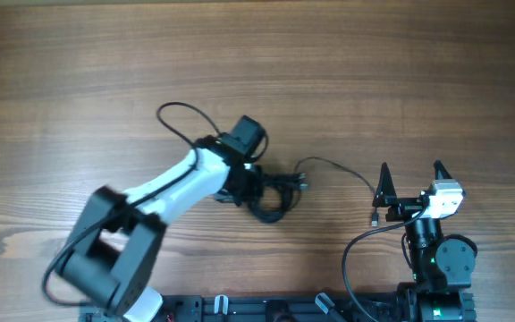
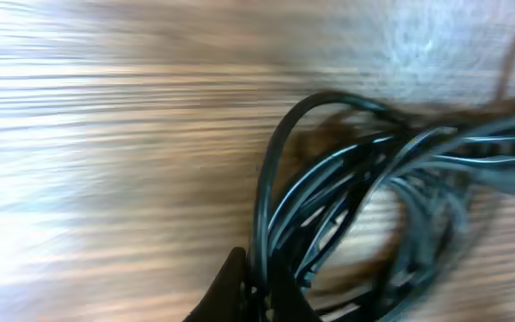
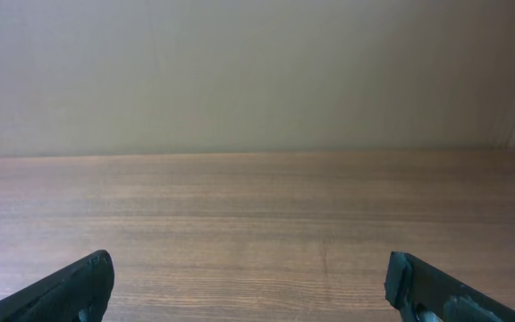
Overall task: Untangle cables
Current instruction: 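Lift the cable bundle with the left gripper and pull it left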
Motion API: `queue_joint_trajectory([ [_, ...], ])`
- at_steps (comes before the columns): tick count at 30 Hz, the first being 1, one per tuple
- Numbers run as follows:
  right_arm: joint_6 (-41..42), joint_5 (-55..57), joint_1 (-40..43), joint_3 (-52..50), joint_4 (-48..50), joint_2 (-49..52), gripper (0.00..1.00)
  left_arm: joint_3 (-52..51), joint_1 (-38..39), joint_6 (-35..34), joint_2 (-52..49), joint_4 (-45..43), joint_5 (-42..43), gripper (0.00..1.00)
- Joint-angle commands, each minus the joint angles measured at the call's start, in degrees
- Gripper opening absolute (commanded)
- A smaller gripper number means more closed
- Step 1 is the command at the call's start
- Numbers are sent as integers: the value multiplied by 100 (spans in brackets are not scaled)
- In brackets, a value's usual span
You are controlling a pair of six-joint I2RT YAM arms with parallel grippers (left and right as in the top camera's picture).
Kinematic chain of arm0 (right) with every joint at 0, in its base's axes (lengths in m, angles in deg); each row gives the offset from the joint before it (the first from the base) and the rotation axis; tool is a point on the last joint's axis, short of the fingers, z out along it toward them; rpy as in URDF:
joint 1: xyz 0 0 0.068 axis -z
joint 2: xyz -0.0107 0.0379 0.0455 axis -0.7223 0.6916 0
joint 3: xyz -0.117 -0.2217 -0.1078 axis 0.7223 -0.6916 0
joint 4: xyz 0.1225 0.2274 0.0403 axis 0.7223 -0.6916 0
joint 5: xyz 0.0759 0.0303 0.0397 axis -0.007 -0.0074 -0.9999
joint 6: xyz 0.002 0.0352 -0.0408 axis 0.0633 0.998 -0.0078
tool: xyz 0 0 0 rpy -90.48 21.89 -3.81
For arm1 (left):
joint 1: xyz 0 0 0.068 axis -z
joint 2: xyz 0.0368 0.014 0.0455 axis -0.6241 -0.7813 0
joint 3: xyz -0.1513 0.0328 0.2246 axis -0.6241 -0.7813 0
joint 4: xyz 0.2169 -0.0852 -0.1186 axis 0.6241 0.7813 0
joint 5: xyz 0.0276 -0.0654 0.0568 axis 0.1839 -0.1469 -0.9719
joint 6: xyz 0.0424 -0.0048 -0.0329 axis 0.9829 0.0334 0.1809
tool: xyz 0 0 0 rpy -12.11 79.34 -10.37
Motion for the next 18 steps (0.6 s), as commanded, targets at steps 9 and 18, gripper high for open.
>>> queue_joint_trajectory([
  [9, -66, -48, 17, -7, 17, -48, 100, 216, -251, 802, 3917, 474, -339, 4],
  [18, 2817, -1416, 17, -7, 131, -46, 100, 210, -251, 796, 5016, 1537, -870, 4],
])
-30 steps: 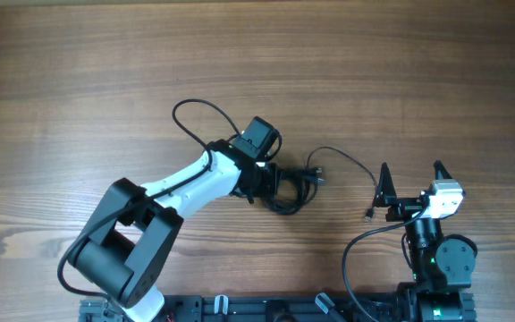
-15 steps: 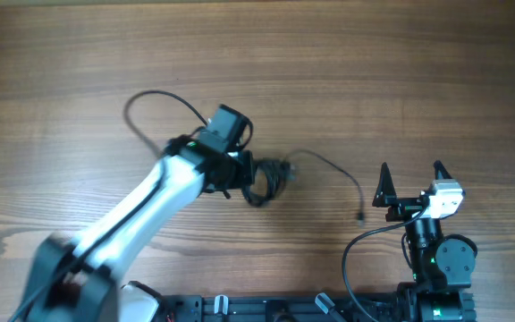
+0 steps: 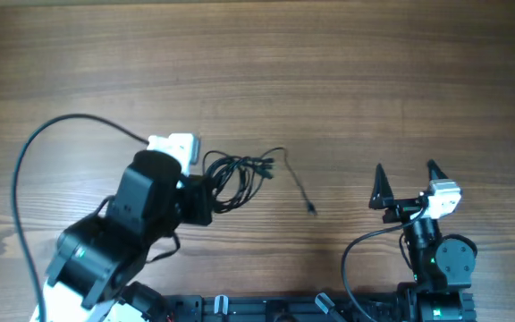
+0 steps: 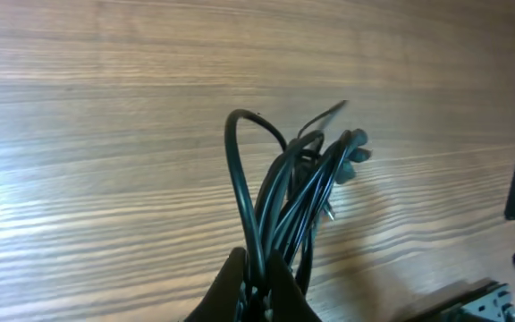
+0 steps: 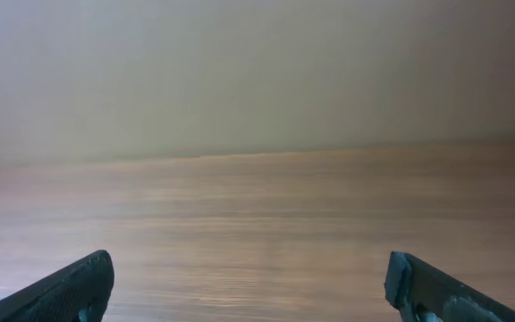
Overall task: Untangle cables
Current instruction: 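Lift the cable bundle with the left gripper and pull it left, then reach the right gripper toward the bundle held by the left gripper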
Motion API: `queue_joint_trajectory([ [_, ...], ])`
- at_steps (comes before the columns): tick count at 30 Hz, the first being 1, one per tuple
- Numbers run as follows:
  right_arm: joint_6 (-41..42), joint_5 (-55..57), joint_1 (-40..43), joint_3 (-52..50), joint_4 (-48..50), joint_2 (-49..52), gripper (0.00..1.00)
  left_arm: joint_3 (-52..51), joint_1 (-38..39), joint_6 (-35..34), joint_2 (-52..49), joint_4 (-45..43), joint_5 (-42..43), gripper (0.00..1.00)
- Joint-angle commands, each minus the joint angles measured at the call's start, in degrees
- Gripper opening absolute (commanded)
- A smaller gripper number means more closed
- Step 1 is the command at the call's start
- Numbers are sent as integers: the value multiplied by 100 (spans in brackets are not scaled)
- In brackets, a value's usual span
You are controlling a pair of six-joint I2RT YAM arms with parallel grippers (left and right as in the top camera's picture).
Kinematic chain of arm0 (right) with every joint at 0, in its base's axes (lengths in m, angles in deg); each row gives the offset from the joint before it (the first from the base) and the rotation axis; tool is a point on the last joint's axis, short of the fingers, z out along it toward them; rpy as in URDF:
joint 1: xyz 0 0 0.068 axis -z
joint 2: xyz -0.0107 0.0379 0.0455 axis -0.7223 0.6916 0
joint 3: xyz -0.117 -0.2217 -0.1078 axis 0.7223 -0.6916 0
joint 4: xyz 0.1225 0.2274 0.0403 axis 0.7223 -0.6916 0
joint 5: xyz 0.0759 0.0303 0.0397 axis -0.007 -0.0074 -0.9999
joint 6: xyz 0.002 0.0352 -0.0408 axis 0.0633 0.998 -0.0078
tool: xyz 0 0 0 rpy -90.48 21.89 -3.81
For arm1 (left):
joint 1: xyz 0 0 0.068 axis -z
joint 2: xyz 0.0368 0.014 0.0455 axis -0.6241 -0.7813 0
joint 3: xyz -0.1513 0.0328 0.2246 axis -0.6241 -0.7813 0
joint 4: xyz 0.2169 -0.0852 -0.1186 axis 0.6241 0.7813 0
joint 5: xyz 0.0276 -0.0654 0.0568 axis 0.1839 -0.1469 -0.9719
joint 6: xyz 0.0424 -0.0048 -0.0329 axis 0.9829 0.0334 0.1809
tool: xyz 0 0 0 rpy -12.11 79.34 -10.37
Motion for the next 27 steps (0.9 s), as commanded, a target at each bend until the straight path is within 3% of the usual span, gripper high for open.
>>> queue_joint_trajectory([
  [1, 3453, -1078, 17, -7, 101, -46, 100, 79, -13, 105, 114, -15, -197, 4],
  [6, 9654, -1285, 17, -7, 120, -46, 100, 79, -13, 83, -153, -168, 144, 4],
  [7, 10668, -1287, 17, -7, 120, -46, 100, 79, -13, 81, -203, -188, 186, 4],
  [8, 11018, -1224, 17, -4, 146, -46, 100, 79, -13, 79, -297, -208, 223, 4],
  [13, 11038, -809, 17, -4, 323, -46, 100, 79, -13, 61, -693, -308, 588, 4],
  [16, 10843, -1349, 17, -4, 118, -44, 100, 79, -13, 61, -883, -479, 693, 4],
  [17, 10443, -1453, 17, -4, 155, -35, 100, 79, -13, 61, -907, -516, 713, 4],
  [20, 6085, -2208, 17, -4, 157, -28, 100, 79, -13, 63, -949, -651, 713, 4],
  [21, 5414, -2568, 17, 2, 149, -2, 100, 79, -13, 63, -946, -667, 713, 4],
  [24, 5147, -2614, 17, 210, -26, 201, 100, 79, -13, 63, -944, -669, 710, 4],
  [27, 4352, -2503, 17, 782, -184, 678, 99, 79, -13, 57, -944, -667, 710, 4],
])
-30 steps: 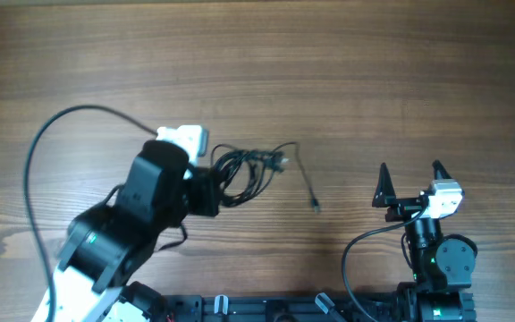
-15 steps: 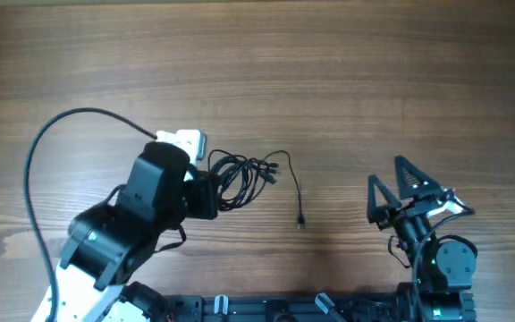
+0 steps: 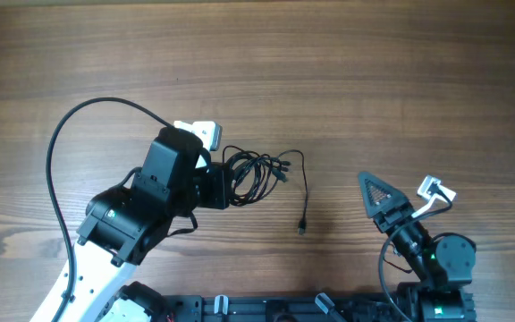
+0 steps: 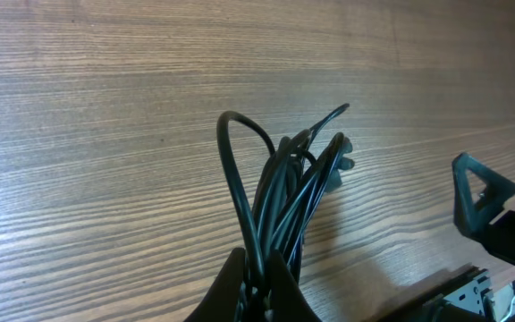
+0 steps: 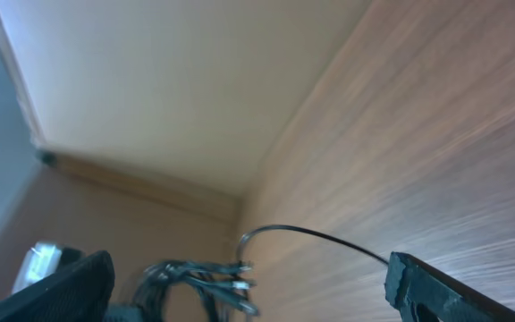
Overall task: Untangle cables
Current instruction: 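Reach the right gripper toward the bundle held by the left gripper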
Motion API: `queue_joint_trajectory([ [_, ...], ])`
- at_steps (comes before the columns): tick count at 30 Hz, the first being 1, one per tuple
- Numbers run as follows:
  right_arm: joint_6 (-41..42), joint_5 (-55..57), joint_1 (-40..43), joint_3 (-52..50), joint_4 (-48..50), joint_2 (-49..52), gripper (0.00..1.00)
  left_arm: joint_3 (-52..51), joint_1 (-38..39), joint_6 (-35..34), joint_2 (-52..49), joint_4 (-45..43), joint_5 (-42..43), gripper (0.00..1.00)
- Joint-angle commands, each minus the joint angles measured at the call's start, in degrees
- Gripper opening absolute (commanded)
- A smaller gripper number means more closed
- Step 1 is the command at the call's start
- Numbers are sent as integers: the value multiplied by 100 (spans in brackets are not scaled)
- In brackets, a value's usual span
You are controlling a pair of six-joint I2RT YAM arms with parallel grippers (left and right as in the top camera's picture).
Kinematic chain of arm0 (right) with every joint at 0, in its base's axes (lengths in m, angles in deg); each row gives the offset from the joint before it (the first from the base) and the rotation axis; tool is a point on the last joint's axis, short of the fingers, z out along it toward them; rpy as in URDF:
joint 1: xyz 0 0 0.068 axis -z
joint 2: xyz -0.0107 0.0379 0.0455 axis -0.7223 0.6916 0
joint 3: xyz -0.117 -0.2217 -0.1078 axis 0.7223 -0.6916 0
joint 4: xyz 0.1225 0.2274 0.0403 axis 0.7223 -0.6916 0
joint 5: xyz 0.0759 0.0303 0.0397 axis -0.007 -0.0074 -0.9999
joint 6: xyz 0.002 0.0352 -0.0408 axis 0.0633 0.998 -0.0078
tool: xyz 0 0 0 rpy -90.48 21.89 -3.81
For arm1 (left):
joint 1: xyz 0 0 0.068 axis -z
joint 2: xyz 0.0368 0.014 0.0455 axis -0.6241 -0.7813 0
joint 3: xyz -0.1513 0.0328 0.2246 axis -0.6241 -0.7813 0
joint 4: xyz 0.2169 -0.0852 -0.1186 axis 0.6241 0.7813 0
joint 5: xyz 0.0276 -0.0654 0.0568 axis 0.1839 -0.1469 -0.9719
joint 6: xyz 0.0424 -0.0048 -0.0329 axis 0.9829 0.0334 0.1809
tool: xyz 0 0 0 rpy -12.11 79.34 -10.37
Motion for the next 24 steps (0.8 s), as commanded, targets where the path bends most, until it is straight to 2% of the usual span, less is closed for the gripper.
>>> queue_joint_trajectory([
  [1, -1657, -111, 17, 892, -192, 590, 100, 79, -13, -7, 9, -39, 133, 4],
  [3, -2328, -98, 17, 1587, -728, 1172, 99, 79, -13, -170, 9, -50, 133, 4],
  [6, -3484, -470, 17, 2916, -2284, 2365, 100, 79, -13, -256, 9, -118, 278, 4],
  [9, -4046, -1285, 17, 3657, -3252, 3292, 100, 79, -13, -205, 4, -348, 673, 4],
  [11, -3753, -1762, 17, 3770, -3257, 3755, 100, 79, -13, 20, 4, -483, 975, 4],
  [12, -3154, -1550, 17, 3768, -3141, 4175, 100, 79, -13, 369, 2, -557, 1423, 4],
  [14, -2990, -1593, 15, 3768, -3047, 4531, 100, 79, -13, 511, -17, -555, 1690, 4],
  [15, -3222, -1915, 11, 3766, -2850, 4710, 100, 79, -13, 568, -39, -555, 1816, 4],
  [18, -5108, -3532, 11, 3766, -2461, 5191, 100, 79, -13, 566, -111, -555, 1849, 4],
  [24, -6463, -3740, -133, 3764, -2715, 5512, 95, 79, -13, 560, -339, -603, 2197, 4],
])
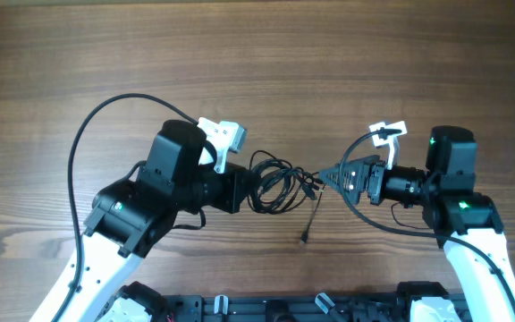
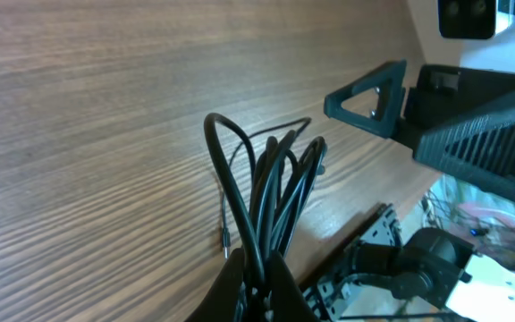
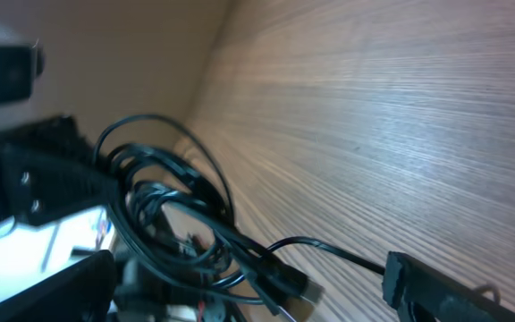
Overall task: Untangle cables
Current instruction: 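Reach the right gripper toward the bundle held by the left gripper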
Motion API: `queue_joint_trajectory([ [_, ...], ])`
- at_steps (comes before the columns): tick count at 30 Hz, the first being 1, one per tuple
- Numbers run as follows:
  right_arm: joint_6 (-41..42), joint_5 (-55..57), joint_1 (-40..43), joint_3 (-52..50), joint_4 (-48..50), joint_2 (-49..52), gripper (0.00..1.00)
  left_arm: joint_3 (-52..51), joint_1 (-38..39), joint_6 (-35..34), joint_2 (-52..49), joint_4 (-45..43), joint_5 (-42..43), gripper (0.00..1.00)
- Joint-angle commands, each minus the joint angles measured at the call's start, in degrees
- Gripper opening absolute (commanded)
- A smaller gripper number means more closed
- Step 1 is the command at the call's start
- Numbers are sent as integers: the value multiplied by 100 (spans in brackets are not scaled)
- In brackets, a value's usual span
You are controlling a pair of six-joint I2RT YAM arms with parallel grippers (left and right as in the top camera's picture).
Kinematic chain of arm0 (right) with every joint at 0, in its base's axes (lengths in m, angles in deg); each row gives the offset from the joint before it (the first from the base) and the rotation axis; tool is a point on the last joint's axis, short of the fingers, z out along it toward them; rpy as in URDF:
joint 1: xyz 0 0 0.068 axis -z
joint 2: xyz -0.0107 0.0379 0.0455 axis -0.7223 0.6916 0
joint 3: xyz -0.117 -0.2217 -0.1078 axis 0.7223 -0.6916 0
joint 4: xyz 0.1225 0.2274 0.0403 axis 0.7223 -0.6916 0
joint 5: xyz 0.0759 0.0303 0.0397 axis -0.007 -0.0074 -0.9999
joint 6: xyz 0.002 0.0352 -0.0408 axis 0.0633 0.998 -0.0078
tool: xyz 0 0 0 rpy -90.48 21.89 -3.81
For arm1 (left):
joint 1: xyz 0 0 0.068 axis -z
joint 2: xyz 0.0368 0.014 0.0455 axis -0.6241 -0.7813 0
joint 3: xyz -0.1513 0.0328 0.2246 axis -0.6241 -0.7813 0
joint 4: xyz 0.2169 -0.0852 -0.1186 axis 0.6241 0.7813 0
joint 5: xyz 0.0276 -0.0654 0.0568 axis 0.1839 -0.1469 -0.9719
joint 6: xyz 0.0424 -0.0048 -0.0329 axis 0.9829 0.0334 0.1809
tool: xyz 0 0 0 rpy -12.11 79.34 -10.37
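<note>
A tangled bundle of thin black cables (image 1: pixel 277 183) hangs lifted over the middle of the table, and my left gripper (image 1: pixel 245 190) is shut on its left side. In the left wrist view the loops (image 2: pixel 271 183) rise out of the closed fingertips (image 2: pixel 240 288). One loose cable tail (image 1: pixel 309 225) droops to the table, ending in a small plug. My right gripper (image 1: pixel 336 176) is open, turned on its side and pointing left, just right of the bundle. The right wrist view has the bundle (image 3: pixel 164 210) and a plug (image 3: pixel 295 283) between its spread fingers (image 3: pixel 436 288).
The wooden table (image 1: pixel 266 63) stretches to the back and both sides. My left arm's own black supply cable (image 1: pixel 88 143) arcs over the left part. The arm bases and mounting rail (image 1: pixel 266 309) sit along the front edge.
My right gripper was low at the front right, turned toward the bundle; now it is open right beside the bundle's right side. The left gripper and bundle have shifted slightly right.
My left gripper was shut on the bundle at the table's middle, with the right parked open at front right. Then the bundle was held further left and lifted. Then the right gripper had turned toward it. Now both grippers meet at the bundle.
</note>
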Motion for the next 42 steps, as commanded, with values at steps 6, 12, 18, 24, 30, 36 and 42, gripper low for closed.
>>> queue_joint_trajectory([
  [6, -1353, 413, -870, 101, 13, 48, 72, 79, -13, -101, -411, -551, 1213, 4],
  [12, -1322, 979, -1060, 101, 35, 48, 34, 79, -13, -496, -494, -938, 1412, 4],
  [18, -1001, -68, -1058, 101, 66, 48, 4, 79, -13, -1163, -498, -1078, 713, 4],
  [24, -326, -1685, -955, 101, 1093, 48, 4, 79, -11, -1432, -533, -1056, 334, 4],
  [30, 1530, -1191, -940, 101, 2450, 48, 4, 79, 131, -1427, -654, -1058, 337, 8],
  [36, 2400, -83, -940, 101, 2426, 48, 4, 79, 310, -1425, -664, -1058, 332, 67],
  [42, 2909, 728, -940, 101, 2391, 48, 4, 79, 310, -1427, -664, -1056, 332, 100],
])
